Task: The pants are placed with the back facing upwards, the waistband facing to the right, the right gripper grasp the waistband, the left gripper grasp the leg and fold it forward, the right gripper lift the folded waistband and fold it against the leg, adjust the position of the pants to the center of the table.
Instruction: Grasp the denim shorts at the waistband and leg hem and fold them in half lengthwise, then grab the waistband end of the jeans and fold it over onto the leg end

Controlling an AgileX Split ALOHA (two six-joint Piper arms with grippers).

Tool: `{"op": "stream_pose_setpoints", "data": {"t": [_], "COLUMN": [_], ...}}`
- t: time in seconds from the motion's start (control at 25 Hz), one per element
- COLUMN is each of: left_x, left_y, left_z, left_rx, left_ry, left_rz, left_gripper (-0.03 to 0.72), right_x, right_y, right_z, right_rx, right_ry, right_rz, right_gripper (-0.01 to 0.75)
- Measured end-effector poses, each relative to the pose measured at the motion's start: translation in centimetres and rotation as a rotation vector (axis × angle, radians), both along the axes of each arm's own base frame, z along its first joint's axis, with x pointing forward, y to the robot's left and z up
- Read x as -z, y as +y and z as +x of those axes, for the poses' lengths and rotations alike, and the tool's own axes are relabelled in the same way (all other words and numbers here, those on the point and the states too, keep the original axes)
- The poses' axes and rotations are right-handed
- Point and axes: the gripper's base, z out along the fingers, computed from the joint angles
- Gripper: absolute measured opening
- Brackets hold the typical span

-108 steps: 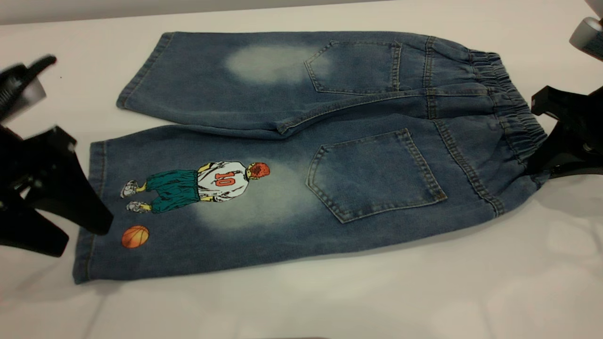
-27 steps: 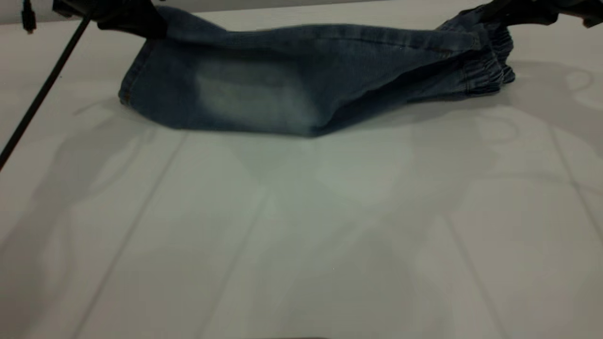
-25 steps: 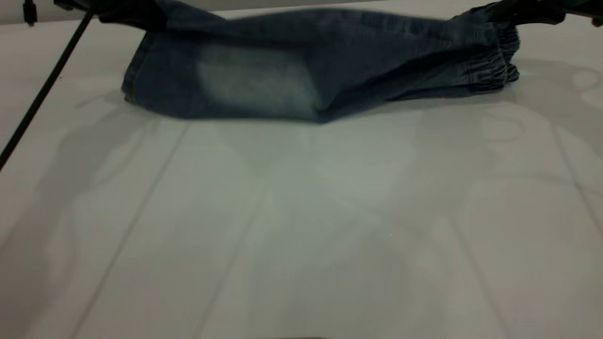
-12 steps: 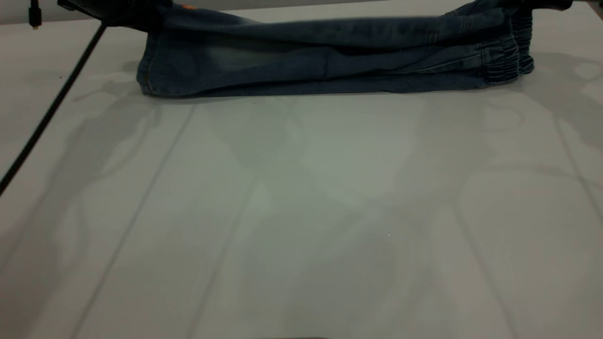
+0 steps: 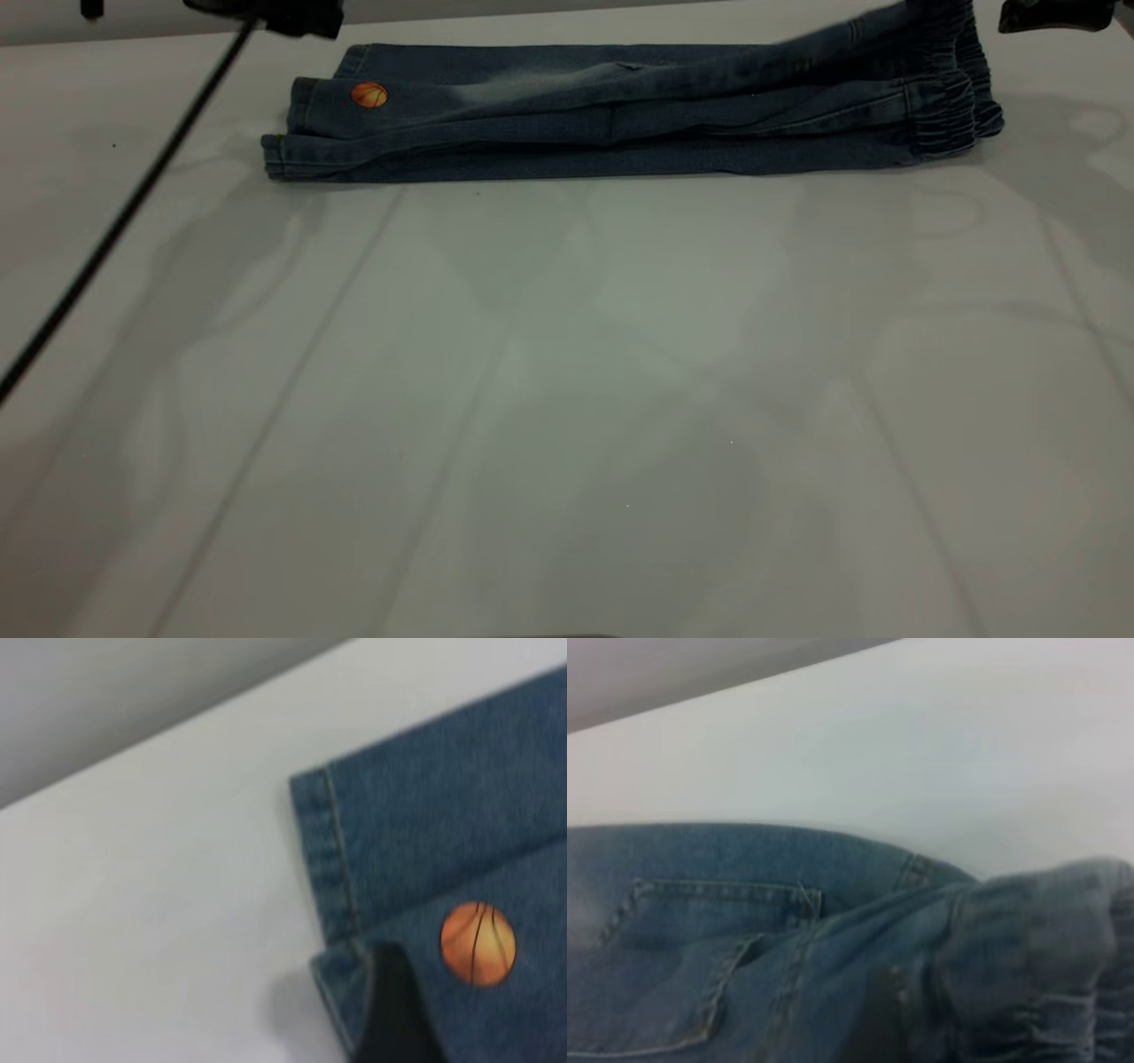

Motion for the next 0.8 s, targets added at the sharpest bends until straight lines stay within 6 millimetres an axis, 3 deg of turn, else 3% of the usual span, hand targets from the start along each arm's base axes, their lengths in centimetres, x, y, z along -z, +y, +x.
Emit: {"op": "stream_pose_setpoints", "data": {"t": [0.12, 0.32, 0.48, 0.64, 0.8], "left_x": [-1.3, -3.2, -3.0, -2.6, -0.4], "left_y": [-0.8, -3.5, -5.0, -6.3, -8.2], "left_z": [-0.2, -1.8, -3.2, -3.5, -3.6], "left_rx": [0.034, 0.244, 0.363, 0.392, 0.397], "left_ry": [0.052, 0.239, 0.357, 0.369, 0.384], "left_rz": [-0.109, -0.258, -0.287, -0.278, -0.254], "left_gripper": [0.501, 0.511, 0.511, 0.511, 0.511], "right_x": [-0.7, -4.3, -4.5, -3.8, -3.7], "right_y": [0.3, 1.3, 1.9, 2.2, 2.5], "right_z": [0.0, -0.3, -1.1, -1.6, -1.8], "right_rx": [-0.025, -0.127, -0.184, -0.212, -0.243], "right_ry": [-0.025, -0.095, -0.012, 0.062, 0.082], "right_rz": [0.029, 0.076, 0.125, 0.144, 0.174], "right_gripper": [0.675, 0.657, 0.62, 0.601, 0.593]}}
